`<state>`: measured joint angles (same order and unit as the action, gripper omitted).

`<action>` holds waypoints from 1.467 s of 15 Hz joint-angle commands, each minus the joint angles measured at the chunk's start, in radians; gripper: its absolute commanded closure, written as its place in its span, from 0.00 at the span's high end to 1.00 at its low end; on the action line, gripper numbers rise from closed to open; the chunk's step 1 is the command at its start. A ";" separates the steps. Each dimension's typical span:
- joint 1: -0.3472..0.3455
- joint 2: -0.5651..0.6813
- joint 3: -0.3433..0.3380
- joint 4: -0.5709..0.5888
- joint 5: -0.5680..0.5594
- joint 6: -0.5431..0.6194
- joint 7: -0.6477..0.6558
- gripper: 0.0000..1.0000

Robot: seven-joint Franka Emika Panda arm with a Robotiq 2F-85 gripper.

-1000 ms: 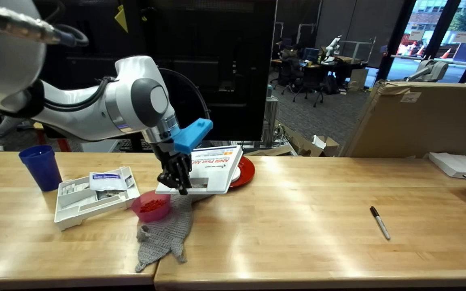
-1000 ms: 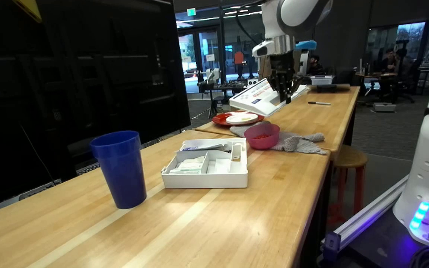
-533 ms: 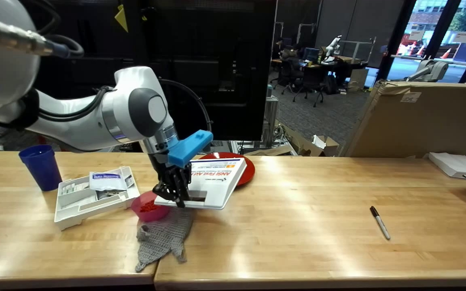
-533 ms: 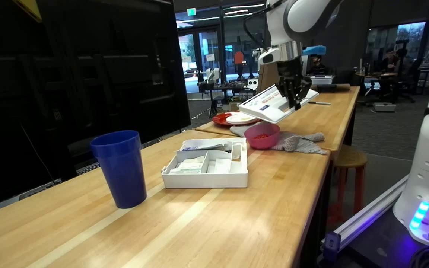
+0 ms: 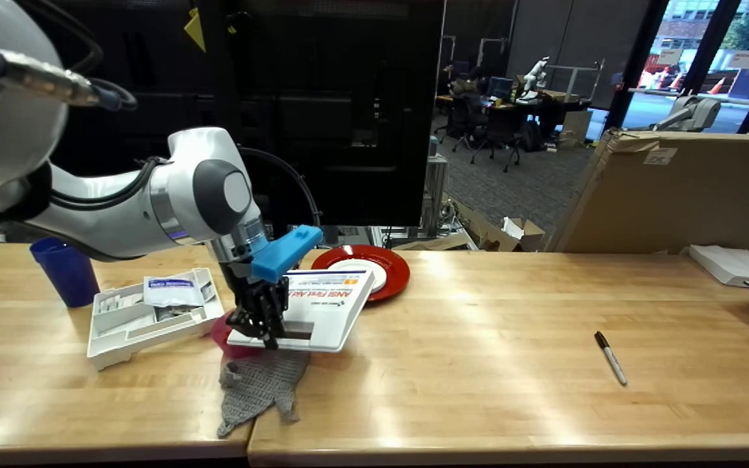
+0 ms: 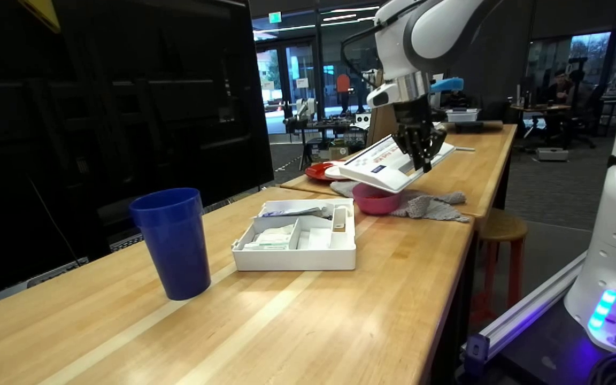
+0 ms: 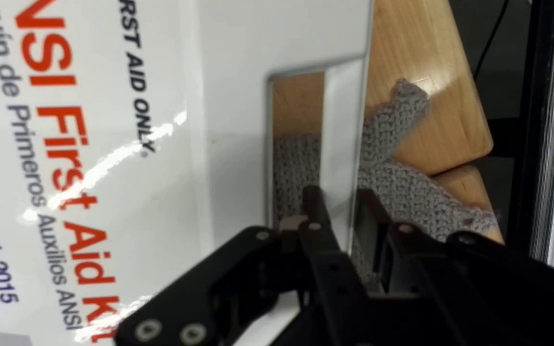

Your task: Remove the lid from the box

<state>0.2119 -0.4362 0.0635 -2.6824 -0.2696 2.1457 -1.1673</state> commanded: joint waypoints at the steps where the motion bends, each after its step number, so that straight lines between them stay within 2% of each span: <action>1: 0.012 0.014 0.002 0.004 0.011 0.008 0.009 0.05; 4: 0.006 0.005 0.003 0.015 -0.003 0.010 0.011 0.05; 7: -0.028 -0.022 -0.022 0.071 -0.009 -0.004 0.022 0.05; 15: -0.176 0.026 -0.118 0.219 -0.030 0.004 0.106 0.05; 22: -0.206 0.059 -0.159 0.163 0.013 -0.026 0.198 0.05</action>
<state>0.0101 -0.3796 -0.0977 -2.4970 -0.2708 2.1386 -1.0131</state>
